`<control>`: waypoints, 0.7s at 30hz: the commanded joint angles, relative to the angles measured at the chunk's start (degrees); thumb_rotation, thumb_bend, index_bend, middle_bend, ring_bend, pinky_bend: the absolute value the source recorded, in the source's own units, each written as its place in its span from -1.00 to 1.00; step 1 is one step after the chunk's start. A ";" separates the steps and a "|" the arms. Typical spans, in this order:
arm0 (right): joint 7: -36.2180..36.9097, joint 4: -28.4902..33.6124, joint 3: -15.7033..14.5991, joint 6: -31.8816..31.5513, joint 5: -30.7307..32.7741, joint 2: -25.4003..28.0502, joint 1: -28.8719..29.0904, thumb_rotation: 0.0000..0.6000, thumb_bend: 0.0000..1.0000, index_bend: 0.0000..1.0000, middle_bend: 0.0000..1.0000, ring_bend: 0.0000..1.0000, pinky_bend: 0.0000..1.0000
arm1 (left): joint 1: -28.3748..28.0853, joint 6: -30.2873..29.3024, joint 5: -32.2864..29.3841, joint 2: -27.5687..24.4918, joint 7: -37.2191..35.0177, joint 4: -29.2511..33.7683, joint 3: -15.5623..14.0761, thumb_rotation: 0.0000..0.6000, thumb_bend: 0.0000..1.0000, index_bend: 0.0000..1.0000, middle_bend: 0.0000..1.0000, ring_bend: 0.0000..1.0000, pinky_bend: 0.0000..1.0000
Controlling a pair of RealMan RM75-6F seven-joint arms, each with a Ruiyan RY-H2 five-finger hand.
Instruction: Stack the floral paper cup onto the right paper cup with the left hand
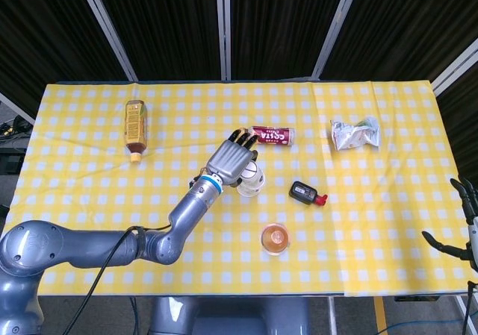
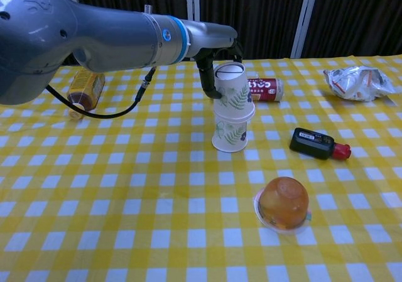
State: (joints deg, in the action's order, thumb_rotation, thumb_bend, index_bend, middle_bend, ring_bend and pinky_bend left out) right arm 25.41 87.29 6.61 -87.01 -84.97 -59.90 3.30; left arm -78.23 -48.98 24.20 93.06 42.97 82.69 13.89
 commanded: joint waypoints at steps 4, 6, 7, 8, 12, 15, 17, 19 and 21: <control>0.17 -0.25 0.14 0.20 0.38 -0.07 0.00 1.00 -0.89 -0.87 -1.00 -1.00 -1.00 | -1.70 0.97 -2.49 1.30 1.66 -1.23 -1.24 1.00 -0.30 -0.29 -1.00 -1.00 -1.00; 0.17 -0.25 0.12 0.30 0.41 -0.06 0.01 1.00 -0.89 -0.87 -1.00 -1.00 -1.00 | -1.91 1.12 -3.47 1.10 1.88 -0.93 -1.47 1.00 -0.42 -0.58 -1.00 -1.00 -1.00; 0.16 -0.25 0.12 0.32 0.41 -0.04 0.01 1.00 -0.89 -0.87 -1.00 -1.00 -1.00 | -1.91 0.91 -3.75 0.79 1.92 -0.53 -1.53 1.00 -0.47 -0.68 -1.00 -1.00 -1.00; 0.15 -0.25 0.14 0.31 0.41 -0.04 0.01 1.00 -0.89 -0.87 -1.00 -1.00 -1.00 | -1.89 0.64 -3.81 0.52 1.94 -0.15 -1.62 1.00 -0.52 -0.80 -1.00 -1.00 -1.00; -0.06 -0.09 0.10 0.26 0.29 0.00 -0.01 1.00 -0.89 -0.87 -1.00 -1.00 -1.00 | -1.10 -0.84 -2.82 -0.85 1.20 1.79 -1.86 1.00 -0.57 -0.98 -1.00 -1.00 -1.00; -0.44 -0.01 -0.01 0.35 0.20 -0.03 0.00 1.00 -0.89 -0.87 -1.00 -1.00 -1.00 | 0.10 -2.27 -1.08 -2.15 0.09 3.71 -2.13 1.00 -0.58 -1.00 -1.00 -1.00 -1.00; -0.77 0.02 -0.09 0.58 0.21 -0.10 0.08 1.00 -0.89 -0.87 -1.00 -1.00 -1.00 | 1.34 -3.78 0.61 -3.31 -0.88 5.50 -2.48 1.00 -0.58 -1.00 -1.00 -1.00 -1.00; -1.24 0.07 -0.18 0.74 0.13 -0.20 0.15 1.00 -0.89 -0.87 -1.00 -1.00 -1.00 | 3.05 -5.87 3.02 -4.54 -2.17 7.67 -2.99 1.00 -0.58 -1.00 -1.00 -1.00 -1.00; -1.64 0.11 -0.28 0.75 -0.02 -0.27 0.17 1.00 -0.89 -0.87 -1.00 -1.00 -1.00 | 4.47 -7.73 5.12 -5.45 -3.16 9.34 -3.48 1.00 -0.58 -1.00 -1.00 -1.00 -1.00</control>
State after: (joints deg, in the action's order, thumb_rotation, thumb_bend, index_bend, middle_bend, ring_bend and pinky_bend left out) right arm 23.85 87.37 6.37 -86.27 -84.92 -60.14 3.46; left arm -75.36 -54.84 27.32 88.85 41.08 90.23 11.06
